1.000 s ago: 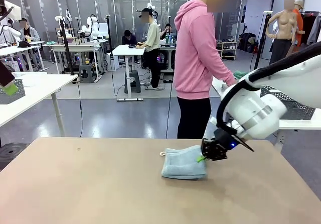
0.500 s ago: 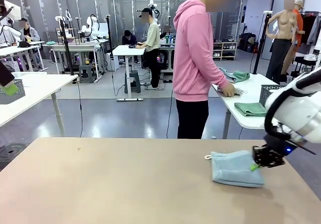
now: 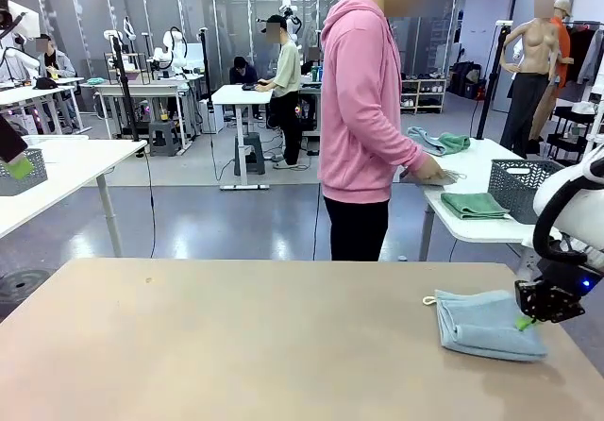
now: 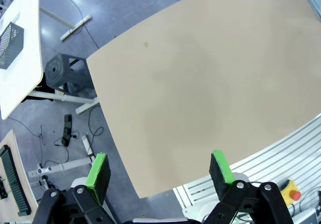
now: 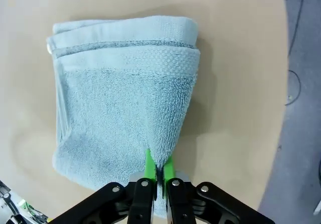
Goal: Fold the towels and place them in the basket.
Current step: Place the folded Towel with hook on the right side of the table, then when a person lays out a Towel with hook on the table, fold it in half twice.
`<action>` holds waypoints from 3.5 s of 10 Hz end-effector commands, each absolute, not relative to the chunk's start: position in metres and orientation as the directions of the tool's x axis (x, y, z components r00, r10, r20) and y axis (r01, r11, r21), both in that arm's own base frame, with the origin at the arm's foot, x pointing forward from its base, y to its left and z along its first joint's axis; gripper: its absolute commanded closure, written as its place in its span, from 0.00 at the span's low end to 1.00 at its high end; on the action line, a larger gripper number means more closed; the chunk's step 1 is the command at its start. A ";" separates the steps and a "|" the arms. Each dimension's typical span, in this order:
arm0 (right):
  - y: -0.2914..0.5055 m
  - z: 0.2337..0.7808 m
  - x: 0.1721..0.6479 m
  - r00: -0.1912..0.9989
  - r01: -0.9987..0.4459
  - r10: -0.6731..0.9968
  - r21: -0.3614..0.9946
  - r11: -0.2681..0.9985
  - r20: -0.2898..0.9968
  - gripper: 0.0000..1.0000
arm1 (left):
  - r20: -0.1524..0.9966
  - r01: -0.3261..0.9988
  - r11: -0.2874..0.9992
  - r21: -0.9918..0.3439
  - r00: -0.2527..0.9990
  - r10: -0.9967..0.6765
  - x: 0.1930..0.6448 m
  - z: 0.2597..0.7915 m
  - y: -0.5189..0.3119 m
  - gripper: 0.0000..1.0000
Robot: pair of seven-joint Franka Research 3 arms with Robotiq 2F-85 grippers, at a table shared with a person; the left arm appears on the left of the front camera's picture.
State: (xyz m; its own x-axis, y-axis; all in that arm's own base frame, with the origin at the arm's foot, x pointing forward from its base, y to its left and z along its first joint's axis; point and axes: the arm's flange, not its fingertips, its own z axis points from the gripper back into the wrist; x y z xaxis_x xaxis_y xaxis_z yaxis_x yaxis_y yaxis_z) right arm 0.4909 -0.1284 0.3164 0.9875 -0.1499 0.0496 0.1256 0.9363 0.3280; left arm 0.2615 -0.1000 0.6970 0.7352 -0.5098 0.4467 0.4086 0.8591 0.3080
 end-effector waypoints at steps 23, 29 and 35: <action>-0.119 0.390 0.492 0.997 0.045 -0.052 0.130 0.991 0.049 0.03 | 0.454 0.398 0.861 0.316 0.734 -0.506 0.262 0.696 -0.101 0.00; -0.101 0.565 0.448 0.938 -0.209 0.180 0.067 0.976 0.295 0.03 | 0.488 0.360 0.861 0.360 0.714 -0.502 0.262 0.777 -0.079 0.00; -0.031 0.731 0.343 0.739 -0.483 0.463 -0.095 0.871 0.490 0.03 | 0.637 0.393 0.904 0.168 0.656 -0.404 0.230 0.813 -0.057 0.00</action>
State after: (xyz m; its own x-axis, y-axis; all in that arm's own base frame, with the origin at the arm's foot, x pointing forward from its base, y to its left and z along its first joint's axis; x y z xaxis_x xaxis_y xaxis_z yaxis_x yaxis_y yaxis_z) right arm 0.3470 -0.0329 0.7395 0.7640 0.4209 0.4890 -0.4549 0.8889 -0.0543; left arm 0.2321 -0.0544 0.8190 0.6566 -0.4030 0.6376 0.3725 0.9083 0.1906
